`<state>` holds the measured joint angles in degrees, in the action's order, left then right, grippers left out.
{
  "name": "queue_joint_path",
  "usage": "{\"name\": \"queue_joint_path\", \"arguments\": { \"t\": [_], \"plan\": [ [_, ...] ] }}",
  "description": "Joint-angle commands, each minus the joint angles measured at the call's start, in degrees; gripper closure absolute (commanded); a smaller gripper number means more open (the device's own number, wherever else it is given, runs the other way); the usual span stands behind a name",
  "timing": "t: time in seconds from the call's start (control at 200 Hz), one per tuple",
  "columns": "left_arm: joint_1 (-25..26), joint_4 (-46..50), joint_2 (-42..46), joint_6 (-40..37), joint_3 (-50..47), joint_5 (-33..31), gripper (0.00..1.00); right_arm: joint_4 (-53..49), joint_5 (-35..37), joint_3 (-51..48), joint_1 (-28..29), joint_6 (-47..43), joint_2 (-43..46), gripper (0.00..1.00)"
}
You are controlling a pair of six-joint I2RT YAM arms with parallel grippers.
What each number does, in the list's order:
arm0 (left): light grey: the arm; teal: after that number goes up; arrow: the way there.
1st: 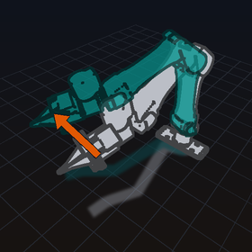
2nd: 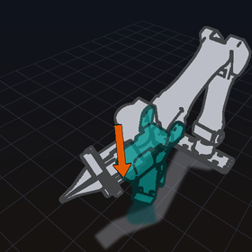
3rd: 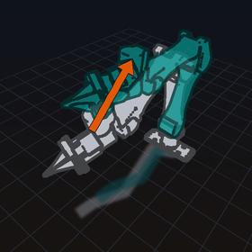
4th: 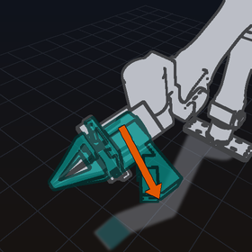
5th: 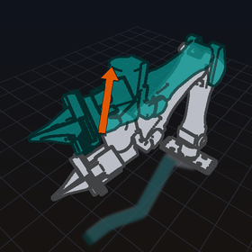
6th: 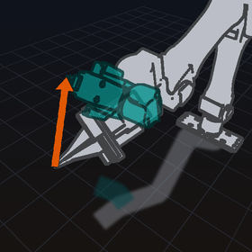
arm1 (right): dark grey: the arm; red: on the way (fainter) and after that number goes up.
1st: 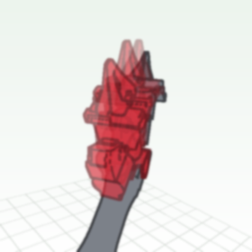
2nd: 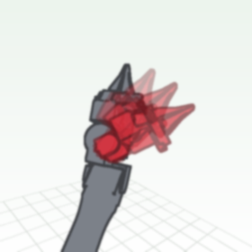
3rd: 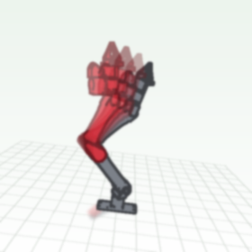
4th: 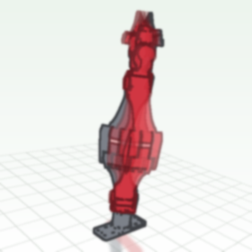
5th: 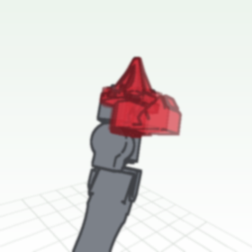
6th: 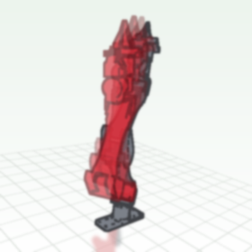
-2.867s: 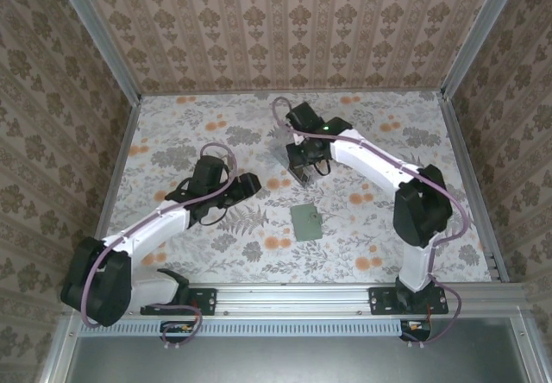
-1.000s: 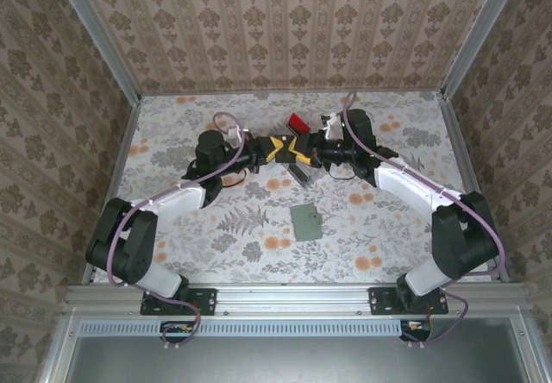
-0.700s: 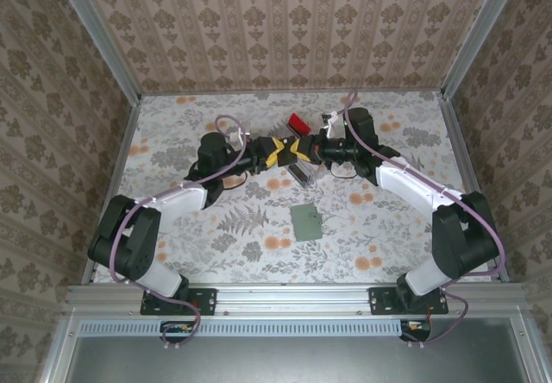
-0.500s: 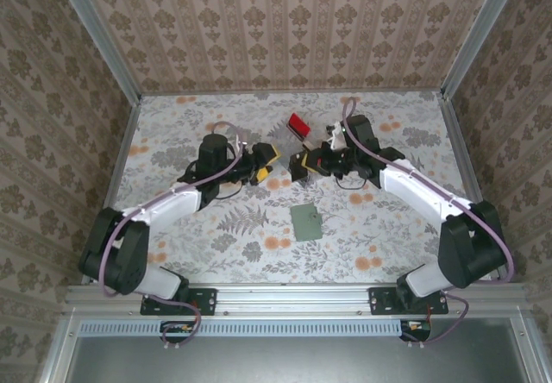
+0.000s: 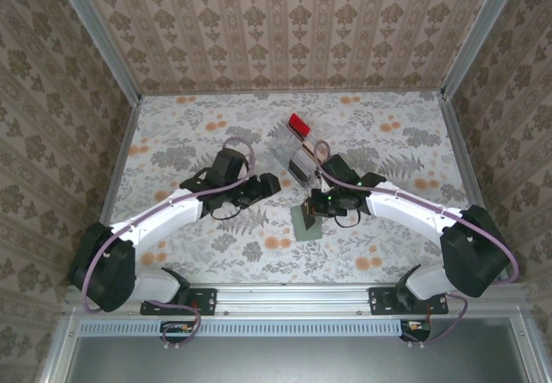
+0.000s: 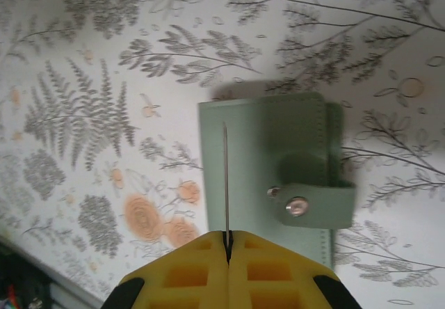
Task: Put the credit cards into the card holder
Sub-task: Open the card holder at the center of the table.
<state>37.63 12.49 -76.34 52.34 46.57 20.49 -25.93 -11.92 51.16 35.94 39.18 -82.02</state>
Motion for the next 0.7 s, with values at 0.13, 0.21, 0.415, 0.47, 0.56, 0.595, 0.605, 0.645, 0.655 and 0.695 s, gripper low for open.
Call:
{"name": "queue_joint_path", "arguments": {
  "t": [0.13,0.21,0.415,0.47,0.56,0.595,0.605,0.645,0.655,0.695],
  "plan": [
    [2.80,4.80,-2.44,-4.21,2.72,-3.94,0.24,-3.98,9.72,-1.72,0.10,-0.10,1.40,0.97],
    [3.61,5.31,-3.33,-4.94,3.58,-4.12,0.24,-4.30,10.97,-2.66,-0.12,-0.08,1.95,0.96],
    [6.07,8.12,-6.86,-7.50,7.03,-5.08,0.24,-6.40,12.16,-4.54,-1.66,0.19,4.67,0.96],
    [6.85,9.16,-8.06,-8.17,8.19,-5.57,0.24,-6.02,12.17,-5.37,-1.91,0.37,4.93,0.96],
    [8.17,11.40,-10.28,-9.24,10.38,-6.66,0.24,-5.84,12.46,-6.53,-2.60,0.21,5.32,0.96],
    [8.70,12.04,-11.28,-9.46,11.23,-7.14,0.23,-5.26,11.77,-7.23,-3.00,-0.05,5.37,0.96],
    [8.80,12.27,-11.55,-9.54,11.50,-7.24,0.23,-5.20,11.47,-7.39,-3.10,-0.17,5.38,0.96],
    [9.39,12.92,-12.62,-9.73,12.37,-7.65,0.23,-3.81,10.58,-8.19,-3.46,-0.16,5.27,0.96],
    [9.57,13.02,-12.96,-9.82,12.71,-7.72,0.23,-3.34,10.33,-8.44,-3.50,-0.16,5.26,0.96],
    [10.04,13.68,-14.41,-9.89,13.83,-7.88,0.21,-2.77,9.95,-9.15,-3.75,0.00,5.23,0.96]
  ]
}}
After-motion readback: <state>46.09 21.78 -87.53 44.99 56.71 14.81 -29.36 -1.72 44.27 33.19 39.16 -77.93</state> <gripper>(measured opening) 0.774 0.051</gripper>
